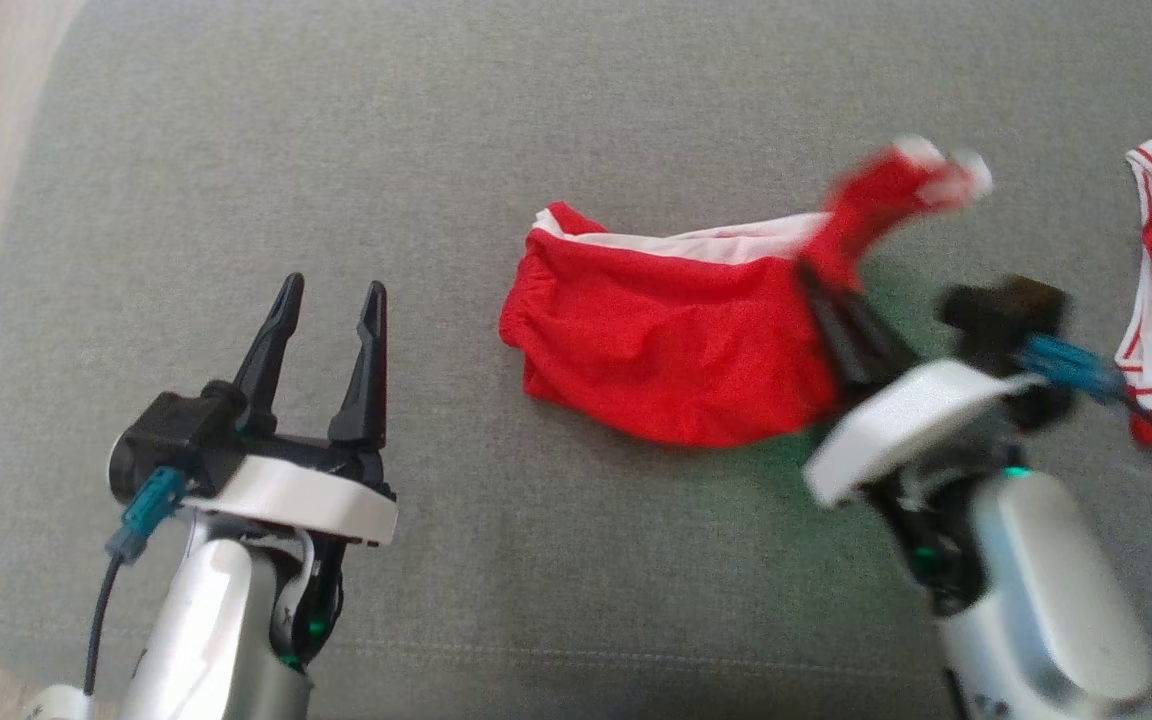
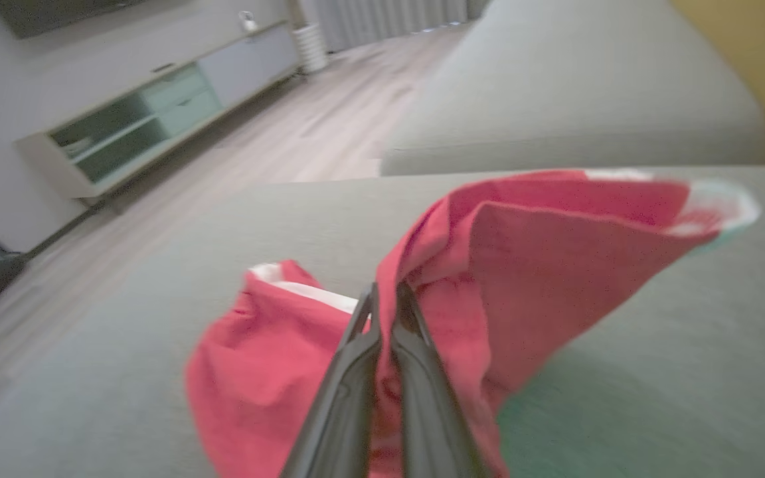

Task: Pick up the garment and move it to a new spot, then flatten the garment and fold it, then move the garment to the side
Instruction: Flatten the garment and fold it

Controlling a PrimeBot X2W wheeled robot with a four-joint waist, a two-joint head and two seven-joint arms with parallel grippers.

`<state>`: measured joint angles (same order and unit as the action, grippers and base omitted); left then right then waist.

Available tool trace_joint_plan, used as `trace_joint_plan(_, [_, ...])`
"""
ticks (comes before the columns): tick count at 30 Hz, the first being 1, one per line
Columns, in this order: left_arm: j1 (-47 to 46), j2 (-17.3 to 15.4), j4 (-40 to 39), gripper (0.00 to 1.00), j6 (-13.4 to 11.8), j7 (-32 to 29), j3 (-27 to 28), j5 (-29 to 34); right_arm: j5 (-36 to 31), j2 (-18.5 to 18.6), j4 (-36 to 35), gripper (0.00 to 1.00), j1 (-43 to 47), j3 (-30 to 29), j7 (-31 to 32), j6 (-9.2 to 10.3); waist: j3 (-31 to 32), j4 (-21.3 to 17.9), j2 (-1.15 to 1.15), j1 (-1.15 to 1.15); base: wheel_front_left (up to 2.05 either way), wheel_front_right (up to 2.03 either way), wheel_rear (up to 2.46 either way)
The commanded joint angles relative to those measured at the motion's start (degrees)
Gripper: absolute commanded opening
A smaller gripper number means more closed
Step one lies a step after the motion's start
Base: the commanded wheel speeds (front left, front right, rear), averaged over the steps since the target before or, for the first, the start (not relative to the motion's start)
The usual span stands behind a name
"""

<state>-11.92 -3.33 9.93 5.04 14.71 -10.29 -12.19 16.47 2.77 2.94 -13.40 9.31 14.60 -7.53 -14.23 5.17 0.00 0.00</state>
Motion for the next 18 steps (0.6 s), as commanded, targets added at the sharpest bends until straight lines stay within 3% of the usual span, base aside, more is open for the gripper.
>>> trace_joint_plan(1, [-0.5,-0.6,-1.4,1.00,-0.4,0.3,1.6,0.1,1.3,0.1,-2.4,0.00,-2.9,5.5,0.4,0.04,0.7,0.8,0.00,0.00,0.00,0.00,0.00])
trace_joint_plan(6, [-0.3,-0.4,-1.1,1.00,-0.5,0.3,0.7,-0.2,7.2,0.1,1.3,0.00,-5.6,16.1,-0.5,0.04,1.2,2.7,0.00,0.00,0.00,0.00,0.00])
trace_joint_plan(15, [-0.1,-0.2,-1.2,1.00,-0.9,0.3,0.0,-0.5,13.7,0.1,11.6,0.00,-8.0,23.4,-5.7,0.04,0.4,4.8,0.00,0.00,0.00,0.00,0.00])
trace_joint_plan(17, [-0.2,-0.2,-1.3,1.00,-1.0,0.3,0.2,-0.5,14.6,0.1,13.2,0.76,-9.0,24.2,-7.2,0.04,-0.1,4.8,0.00,0.00,0.00,0.00,0.00])
trace_joint_plan(18, [-0.2,-0.2,-1.4,1.00,-1.0,0.3,0.2,-0.6,14.6,0.1,13.9,1.00,-9.6,24.4,-8.1,0.04,-0.2,4.8,0.00,0.00,0.00,0.00,0.00])
